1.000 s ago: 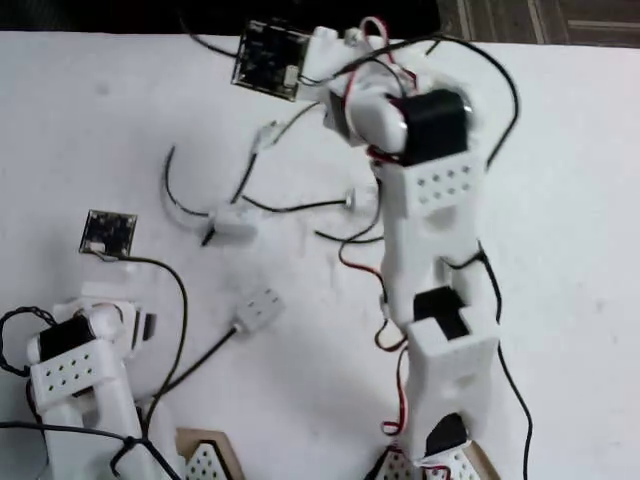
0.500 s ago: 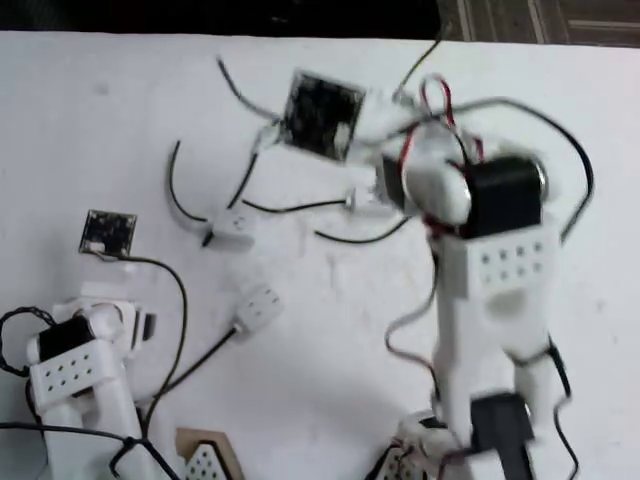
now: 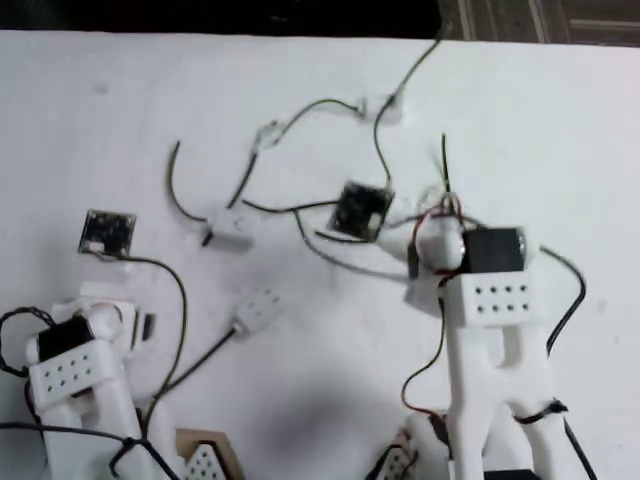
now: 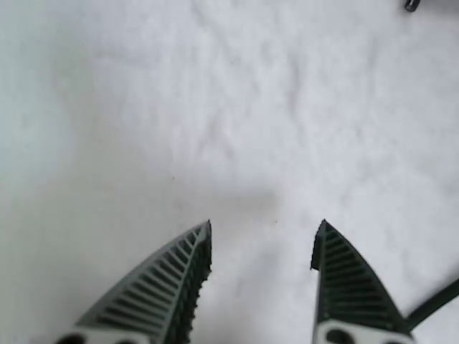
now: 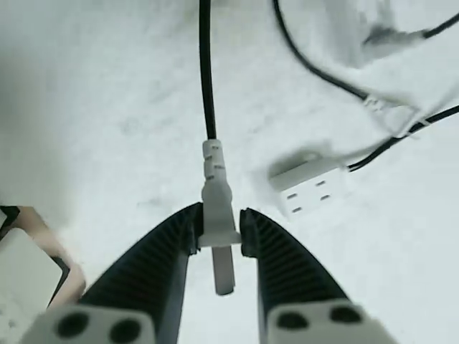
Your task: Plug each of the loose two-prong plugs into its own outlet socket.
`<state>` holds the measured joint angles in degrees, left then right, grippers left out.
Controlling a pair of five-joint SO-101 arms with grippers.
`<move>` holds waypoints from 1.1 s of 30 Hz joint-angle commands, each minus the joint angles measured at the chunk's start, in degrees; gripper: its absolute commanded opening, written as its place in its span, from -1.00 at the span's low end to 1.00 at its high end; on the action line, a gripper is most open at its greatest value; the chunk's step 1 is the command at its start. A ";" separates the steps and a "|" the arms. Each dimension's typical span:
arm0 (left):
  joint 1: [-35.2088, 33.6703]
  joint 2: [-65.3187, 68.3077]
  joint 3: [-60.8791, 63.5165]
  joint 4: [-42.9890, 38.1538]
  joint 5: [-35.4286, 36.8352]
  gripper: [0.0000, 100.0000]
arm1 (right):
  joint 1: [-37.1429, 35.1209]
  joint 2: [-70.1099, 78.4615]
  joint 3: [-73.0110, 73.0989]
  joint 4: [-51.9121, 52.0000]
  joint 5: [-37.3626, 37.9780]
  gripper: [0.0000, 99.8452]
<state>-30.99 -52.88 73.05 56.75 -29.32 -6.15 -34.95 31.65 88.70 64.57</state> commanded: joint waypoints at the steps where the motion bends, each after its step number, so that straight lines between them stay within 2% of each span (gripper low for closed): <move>1: 0.13 -1.01 0.09 -0.79 -0.44 -0.52 | 2.07 -1.80 7.65 -4.62 3.87 -0.96; 8: 0.13 -1.01 0.09 -0.79 -0.44 -0.52 | 4.97 -1.54 19.08 -10.59 11.08 -0.95; 11: 0.13 -1.01 0.09 -0.79 -0.44 -0.52 | 4.53 -1.54 21.27 -10.59 11.34 -0.93; 16: 0.13 -1.01 0.09 -0.79 -0.44 -0.52 | 3.21 -1.54 22.24 -9.89 11.69 -0.70; 26: 0.13 -1.01 0.09 -0.79 -0.44 -0.52 | -4.35 -1.45 25.05 -10.68 13.10 -0.68; 33: 0.13 -1.01 0.09 -0.79 -0.44 -0.52 | -2.33 -1.45 26.73 -20.00 13.19 -0.68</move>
<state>-30.99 -52.88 73.05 56.75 -29.32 -9.32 -35.30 58.37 70.95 77.23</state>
